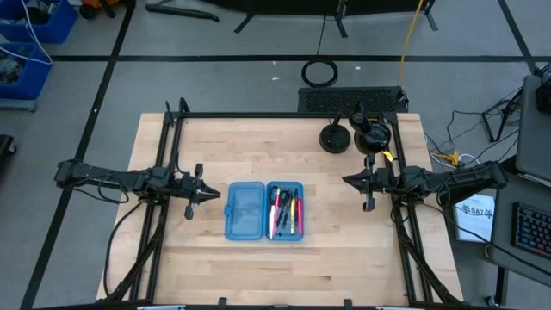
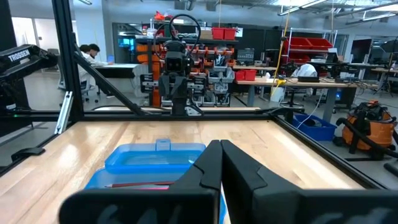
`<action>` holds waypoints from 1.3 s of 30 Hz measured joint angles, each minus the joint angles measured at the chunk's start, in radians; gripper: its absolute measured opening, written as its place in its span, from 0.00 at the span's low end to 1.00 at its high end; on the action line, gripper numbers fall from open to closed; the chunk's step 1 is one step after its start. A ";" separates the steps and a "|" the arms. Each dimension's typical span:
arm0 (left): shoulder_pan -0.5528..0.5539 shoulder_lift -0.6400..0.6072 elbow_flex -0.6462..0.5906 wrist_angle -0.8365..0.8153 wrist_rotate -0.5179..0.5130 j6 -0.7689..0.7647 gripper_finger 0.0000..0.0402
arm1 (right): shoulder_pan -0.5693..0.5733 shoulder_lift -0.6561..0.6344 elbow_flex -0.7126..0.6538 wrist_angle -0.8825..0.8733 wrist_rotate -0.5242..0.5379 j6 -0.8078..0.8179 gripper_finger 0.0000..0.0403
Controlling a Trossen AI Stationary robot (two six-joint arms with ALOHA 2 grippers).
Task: Pick & place school supplies into a supply box
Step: Return to Home Position
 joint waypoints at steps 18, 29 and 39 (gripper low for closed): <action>0.000 0.000 0.000 0.000 -0.001 -0.002 0.10 | 0.000 0.000 0.000 0.000 0.000 -0.002 0.00; 0.000 0.000 0.000 0.000 -0.001 -0.002 0.10 | 0.000 0.000 0.000 0.000 0.000 -0.002 0.00; 0.000 0.000 0.001 0.001 -0.001 -0.001 0.10 | 0.000 0.000 0.000 0.000 0.000 -0.002 0.00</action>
